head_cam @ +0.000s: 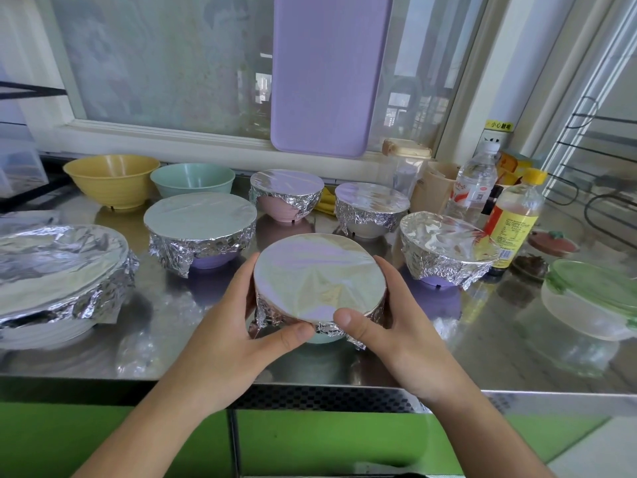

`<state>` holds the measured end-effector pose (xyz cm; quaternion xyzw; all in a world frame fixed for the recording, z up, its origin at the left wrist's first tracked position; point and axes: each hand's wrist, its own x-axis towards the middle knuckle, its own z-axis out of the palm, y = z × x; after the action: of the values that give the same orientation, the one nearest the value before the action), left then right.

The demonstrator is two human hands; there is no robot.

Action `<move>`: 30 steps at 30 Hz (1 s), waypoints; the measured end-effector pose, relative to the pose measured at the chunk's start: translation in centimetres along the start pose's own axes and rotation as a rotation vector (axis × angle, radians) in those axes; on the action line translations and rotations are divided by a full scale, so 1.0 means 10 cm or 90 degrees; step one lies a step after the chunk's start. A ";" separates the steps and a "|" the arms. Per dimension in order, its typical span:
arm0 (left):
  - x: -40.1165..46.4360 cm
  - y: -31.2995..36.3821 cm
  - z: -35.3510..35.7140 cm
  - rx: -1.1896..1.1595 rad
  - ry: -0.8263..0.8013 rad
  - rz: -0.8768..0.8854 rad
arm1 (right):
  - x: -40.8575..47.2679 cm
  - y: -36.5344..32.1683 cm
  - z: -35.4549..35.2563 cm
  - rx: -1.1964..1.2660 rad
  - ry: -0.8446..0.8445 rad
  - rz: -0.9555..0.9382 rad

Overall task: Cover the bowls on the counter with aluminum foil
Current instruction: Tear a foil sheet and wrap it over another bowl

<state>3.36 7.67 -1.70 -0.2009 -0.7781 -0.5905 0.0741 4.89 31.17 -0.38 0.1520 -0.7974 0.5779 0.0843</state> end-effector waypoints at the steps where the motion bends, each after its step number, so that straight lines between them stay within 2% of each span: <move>1: -0.01 0.02 0.01 0.009 0.004 0.002 | 0.00 0.01 0.00 -0.001 0.000 -0.002; 16: -0.04 0.11 0.12 0.063 0.062 0.000 | -0.04 0.06 0.07 -0.047 0.044 -0.033; 23: -0.05 0.09 0.12 0.041 0.071 -0.010 | -0.05 0.05 -0.02 0.024 -0.047 -0.038; 30: -0.06 0.05 0.15 0.032 0.078 -0.002 | -0.05 0.09 0.01 0.030 -0.020 -0.040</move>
<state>4.28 9.12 -1.88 -0.1612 -0.7870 -0.5822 0.1253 5.10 31.41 -1.33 0.1879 -0.7795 0.5914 0.0859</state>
